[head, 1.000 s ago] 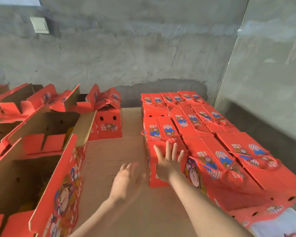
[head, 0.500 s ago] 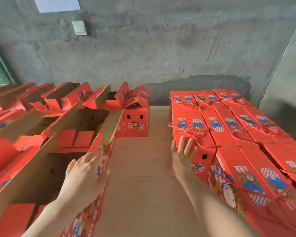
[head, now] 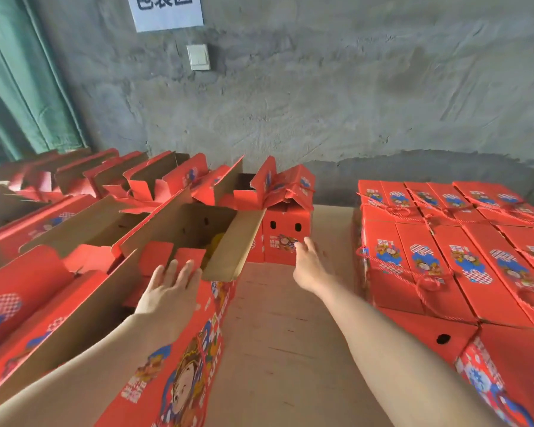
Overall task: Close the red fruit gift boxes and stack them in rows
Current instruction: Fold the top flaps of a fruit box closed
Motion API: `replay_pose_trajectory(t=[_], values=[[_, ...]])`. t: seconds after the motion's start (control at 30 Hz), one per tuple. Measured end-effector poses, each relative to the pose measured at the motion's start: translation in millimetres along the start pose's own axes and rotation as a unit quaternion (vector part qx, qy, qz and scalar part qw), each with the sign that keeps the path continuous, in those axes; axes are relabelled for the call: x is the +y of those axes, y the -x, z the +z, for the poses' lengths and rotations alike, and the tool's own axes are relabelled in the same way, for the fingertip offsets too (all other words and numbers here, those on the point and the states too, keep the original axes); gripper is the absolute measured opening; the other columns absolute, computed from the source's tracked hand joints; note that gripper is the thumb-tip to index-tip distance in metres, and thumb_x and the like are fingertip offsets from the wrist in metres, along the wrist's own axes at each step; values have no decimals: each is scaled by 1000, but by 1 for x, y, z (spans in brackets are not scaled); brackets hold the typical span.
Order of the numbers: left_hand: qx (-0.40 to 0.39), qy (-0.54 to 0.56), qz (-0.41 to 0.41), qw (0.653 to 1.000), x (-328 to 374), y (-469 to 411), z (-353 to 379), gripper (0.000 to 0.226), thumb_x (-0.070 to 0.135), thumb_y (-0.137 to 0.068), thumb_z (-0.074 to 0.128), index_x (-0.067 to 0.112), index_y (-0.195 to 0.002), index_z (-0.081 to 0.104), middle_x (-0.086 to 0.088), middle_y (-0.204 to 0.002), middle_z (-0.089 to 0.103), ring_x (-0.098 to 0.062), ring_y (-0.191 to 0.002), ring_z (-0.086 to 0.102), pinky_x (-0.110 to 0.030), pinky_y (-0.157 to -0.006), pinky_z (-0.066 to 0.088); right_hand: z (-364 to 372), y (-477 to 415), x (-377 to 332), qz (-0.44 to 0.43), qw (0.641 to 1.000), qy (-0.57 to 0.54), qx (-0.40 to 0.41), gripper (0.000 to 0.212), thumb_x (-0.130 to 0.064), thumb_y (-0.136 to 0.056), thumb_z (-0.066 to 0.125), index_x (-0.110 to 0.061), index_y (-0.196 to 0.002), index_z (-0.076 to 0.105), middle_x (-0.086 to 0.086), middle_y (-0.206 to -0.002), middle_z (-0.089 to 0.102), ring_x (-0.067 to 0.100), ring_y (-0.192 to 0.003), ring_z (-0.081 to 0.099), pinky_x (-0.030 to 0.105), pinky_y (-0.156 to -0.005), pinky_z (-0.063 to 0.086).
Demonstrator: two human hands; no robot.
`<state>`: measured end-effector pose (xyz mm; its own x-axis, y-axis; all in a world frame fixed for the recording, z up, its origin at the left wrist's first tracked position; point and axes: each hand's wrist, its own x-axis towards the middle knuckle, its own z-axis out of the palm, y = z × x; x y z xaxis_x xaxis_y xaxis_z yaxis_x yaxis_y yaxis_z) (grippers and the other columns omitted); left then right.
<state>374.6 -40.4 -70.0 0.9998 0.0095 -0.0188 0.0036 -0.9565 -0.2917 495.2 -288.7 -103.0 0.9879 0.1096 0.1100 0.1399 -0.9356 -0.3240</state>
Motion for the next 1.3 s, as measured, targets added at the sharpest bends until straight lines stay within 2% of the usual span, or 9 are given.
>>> replay_pose_trajectory(t=[0.07, 0.2, 0.3, 0.4, 0.6, 0.87, 1.07, 1.2, 1.3], values=[[12, 48, -29, 998, 1, -12, 12, 68, 33, -102, 30, 15, -149, -16, -4, -159, -6, -24, -146, -9, -47, -117, -7, 14, -25, -5, 17, 999, -26, -26, 56, 1, -87, 42, -11, -141, 32, 6, -155, 12, 36, -134, 29, 44, -107, 32], [90, 79, 46, 992, 6, -31, 32, 75, 23, -103, 28, 29, -132, -41, 7, -149, -36, -13, -135, -36, -32, -104, -32, 47, -79, -2, 9, 997, -55, -48, 50, -2, -95, 34, -10, -145, 30, 15, -156, 13, 36, -140, 21, 49, -112, 25], [72, 119, 68, 988, 6, -43, 37, 60, 25, -104, 19, 27, -143, -27, 12, -153, -21, -4, -142, -16, -21, -106, -20, 66, -115, 0, 48, 991, -115, -45, 50, -13, -94, 38, -15, -144, 29, 10, -158, 4, 37, -141, 18, 48, -110, 24], [63, 127, 70, 987, 7, -46, 38, 56, 32, -103, 14, 27, -134, -32, 19, -142, -26, 5, -134, -19, -16, -104, -18, 76, -143, -3, 63, 983, -156, -67, 57, -11, -89, 42, -21, -144, 31, 13, -157, -13, 44, -139, 17, 47, -109, 27], [66, 174, 34, 982, 7, -45, 40, 63, 41, -101, 21, 45, -118, -40, 29, -131, -25, 14, -121, -17, -8, -98, -18, 76, -158, 24, 59, 980, -187, -39, 47, -20, -89, 48, -21, -135, 42, 12, -142, 29, 39, -123, 43, 41, -104, 38], [84, 177, 20, 980, 4, -45, 51, 65, 40, -102, 21, 42, -119, -42, 17, -155, -5, 6, -126, -10, -15, -101, -11, 64, -84, 38, 38, 983, -180, 21, 30, -16, -85, 55, -6, -113, 48, 15, -118, 43, 40, -104, 54, 42, -90, 43], [102, 167, 9, 981, 15, -36, 32, 71, 25, -103, 34, 24, -143, -25, 5, -158, 14, -11, -144, 15, -22, -111, -3, 73, 8, 18, 29, 990, -139, -18, 38, -15, -84, 54, -3, -118, 42, 12, -129, 37, 32, -116, 47, 37, -93, 39], [103, 138, 9, 985, 25, -13, 12, 81, 0, -94, 43, 14, -149, -15, 0, -160, 1, -13, -146, 0, -28, -116, -4, 65, 77, 9, 50, 988, -140, -41, 39, -12, -85, 50, -3, -122, 41, 9, -132, 34, 28, -121, 43, 31, -95, 36], [90, 207, 31, 974, 34, 14, 2, 89, -16, -81, 37, 12, -150, -11, -3, -159, -5, -15, -147, -4, -28, -117, -1, 53, 137, 7, 61, 984, -161, -34, 34, -12, -87, 49, -6, -119, 42, 4, -130, 35, 23, -118, 46, 27, -79, 36]])
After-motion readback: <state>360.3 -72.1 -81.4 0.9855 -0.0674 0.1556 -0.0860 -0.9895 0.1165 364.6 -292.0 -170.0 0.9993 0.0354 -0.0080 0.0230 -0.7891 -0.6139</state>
